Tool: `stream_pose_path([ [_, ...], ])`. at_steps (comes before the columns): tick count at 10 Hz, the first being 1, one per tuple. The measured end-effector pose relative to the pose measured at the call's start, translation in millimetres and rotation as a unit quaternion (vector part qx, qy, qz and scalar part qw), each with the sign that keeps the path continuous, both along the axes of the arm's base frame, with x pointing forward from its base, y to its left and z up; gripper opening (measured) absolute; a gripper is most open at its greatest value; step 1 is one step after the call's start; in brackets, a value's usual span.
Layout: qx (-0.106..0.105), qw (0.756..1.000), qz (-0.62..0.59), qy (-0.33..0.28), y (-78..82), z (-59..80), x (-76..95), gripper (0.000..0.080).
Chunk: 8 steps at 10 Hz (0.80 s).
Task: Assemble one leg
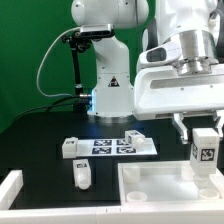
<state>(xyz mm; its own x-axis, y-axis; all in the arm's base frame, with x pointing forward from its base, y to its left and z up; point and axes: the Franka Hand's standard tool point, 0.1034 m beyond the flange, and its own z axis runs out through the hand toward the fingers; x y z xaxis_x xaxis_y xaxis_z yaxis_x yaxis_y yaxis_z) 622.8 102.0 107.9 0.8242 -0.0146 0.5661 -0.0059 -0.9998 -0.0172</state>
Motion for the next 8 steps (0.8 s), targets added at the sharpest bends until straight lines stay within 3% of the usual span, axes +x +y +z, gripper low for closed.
stream_pose_path([
  [8, -0.003, 1.0, 0.004, -0.023, 9.2, -10.9, 10.2, 0.029],
])
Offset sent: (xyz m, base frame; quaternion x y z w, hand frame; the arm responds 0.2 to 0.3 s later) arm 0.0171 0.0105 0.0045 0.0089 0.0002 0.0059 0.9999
